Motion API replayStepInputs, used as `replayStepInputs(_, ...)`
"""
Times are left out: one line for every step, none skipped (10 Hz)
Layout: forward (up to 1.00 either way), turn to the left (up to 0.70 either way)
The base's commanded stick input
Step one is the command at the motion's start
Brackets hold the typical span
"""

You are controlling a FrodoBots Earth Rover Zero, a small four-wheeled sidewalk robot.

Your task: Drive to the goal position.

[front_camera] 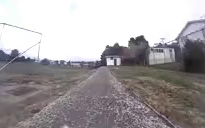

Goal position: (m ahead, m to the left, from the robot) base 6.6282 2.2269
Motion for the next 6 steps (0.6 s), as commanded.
replayStepInputs(0.60,-0.10)
replayStepInputs(0.60,-0.04)
replayStepInputs(0.60,0.00)
replayStepInputs(0.60,0.00)
replayStepInputs(0.60,0.00)
replayStepInputs(0.60,0.00)
